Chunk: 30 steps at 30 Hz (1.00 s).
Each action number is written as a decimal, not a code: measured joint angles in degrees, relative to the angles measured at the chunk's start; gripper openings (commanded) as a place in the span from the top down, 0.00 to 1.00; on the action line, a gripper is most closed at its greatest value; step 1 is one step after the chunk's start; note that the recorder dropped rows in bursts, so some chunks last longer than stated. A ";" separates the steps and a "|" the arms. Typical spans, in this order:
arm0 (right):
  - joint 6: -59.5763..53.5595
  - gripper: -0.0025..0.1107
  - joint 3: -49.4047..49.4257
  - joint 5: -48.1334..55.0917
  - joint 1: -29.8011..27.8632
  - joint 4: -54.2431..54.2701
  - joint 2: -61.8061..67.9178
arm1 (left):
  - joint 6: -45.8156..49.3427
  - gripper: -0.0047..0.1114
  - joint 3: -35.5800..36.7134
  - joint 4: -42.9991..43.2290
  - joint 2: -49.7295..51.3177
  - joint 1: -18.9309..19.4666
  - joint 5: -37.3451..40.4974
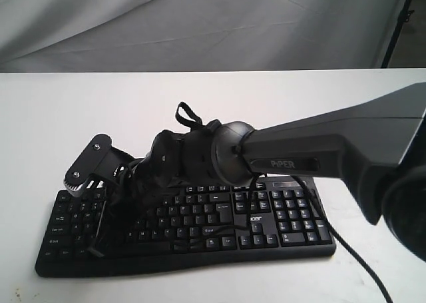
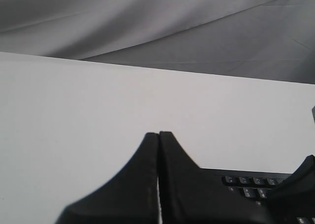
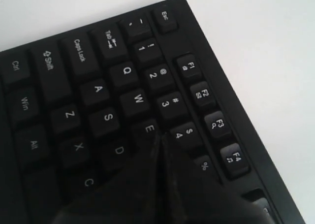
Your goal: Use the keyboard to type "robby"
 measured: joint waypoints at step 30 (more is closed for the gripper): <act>5.39 0.98 7.59 4.04 -3.83 -5.78 -10.54 | 0.00 0.96 0.00 0.00 0.00 0.00 0.00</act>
